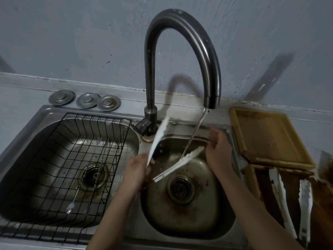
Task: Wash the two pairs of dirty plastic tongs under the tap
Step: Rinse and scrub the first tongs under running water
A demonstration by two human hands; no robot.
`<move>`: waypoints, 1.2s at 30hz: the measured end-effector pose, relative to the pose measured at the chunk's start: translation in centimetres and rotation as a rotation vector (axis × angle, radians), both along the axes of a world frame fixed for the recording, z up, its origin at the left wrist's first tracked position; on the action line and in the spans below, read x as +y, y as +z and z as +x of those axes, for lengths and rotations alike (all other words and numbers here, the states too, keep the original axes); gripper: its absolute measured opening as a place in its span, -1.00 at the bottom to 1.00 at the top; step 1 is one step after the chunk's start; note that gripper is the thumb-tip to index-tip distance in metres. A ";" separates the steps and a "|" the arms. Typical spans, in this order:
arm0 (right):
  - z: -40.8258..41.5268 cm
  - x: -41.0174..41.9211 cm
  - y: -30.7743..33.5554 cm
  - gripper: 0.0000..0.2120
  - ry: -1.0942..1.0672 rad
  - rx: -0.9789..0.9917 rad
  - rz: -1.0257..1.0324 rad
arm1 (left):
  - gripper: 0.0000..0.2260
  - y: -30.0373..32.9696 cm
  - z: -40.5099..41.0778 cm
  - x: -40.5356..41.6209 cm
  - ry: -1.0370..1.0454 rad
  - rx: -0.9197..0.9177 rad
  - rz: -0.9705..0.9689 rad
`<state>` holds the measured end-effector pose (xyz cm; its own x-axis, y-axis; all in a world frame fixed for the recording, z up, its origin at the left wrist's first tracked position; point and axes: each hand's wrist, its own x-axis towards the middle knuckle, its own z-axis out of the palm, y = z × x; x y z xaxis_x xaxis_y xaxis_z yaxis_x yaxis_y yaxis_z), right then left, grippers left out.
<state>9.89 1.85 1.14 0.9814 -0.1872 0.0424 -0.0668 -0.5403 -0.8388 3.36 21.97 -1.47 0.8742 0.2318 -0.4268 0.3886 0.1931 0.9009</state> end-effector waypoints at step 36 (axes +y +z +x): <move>-5.6 -2.7 -1.5 -0.74 0.138 0.405 0.036 | -0.70 -3.0 4.2 -5.0 -0.059 0.030 -0.250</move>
<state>4.24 -0.87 -0.32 0.9335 -0.0476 -0.3555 -0.3238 -0.5380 -0.7783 7.61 17.01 -4.52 0.8690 0.0648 -0.4906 0.4319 0.3847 0.8158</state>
